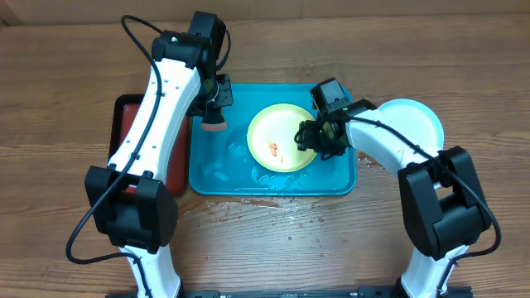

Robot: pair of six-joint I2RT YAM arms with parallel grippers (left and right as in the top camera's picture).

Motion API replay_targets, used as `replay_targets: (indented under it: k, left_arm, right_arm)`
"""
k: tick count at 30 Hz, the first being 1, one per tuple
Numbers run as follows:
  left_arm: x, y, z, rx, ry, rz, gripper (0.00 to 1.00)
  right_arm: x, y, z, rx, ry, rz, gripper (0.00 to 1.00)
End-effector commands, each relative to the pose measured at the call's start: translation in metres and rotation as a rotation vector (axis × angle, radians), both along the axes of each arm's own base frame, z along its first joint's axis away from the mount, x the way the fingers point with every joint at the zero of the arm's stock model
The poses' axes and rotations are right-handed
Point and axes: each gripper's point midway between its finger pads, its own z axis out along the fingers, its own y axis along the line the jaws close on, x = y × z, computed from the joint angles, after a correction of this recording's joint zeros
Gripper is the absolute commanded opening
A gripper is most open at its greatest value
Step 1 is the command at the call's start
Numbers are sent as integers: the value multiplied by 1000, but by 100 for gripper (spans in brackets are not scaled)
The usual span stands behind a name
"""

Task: Clean dirty plates on tray and stack at the side
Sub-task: 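Grip the yellow plate rim with the right gripper and drag it to tray center, then bring the sponge with the left gripper onto the yellow plate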

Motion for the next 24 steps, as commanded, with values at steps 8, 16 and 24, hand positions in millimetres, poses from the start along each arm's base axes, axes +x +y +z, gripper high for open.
replay_targets:
  k: [8, 16, 24]
  left_arm:
    - [1, -3, 3, -4, -12, 8, 4]
    - [2, -3, 3, -4, -14, 8, 4]
    - [3, -4, 0, -3, -9, 6, 4]
  right_arm:
    - [47, -7, 9, -62, -212, 108, 66]
    - [51, -6, -7, -51, -192, 57, 34]
    - [30, 4, -12, 29, -58, -89, 4]
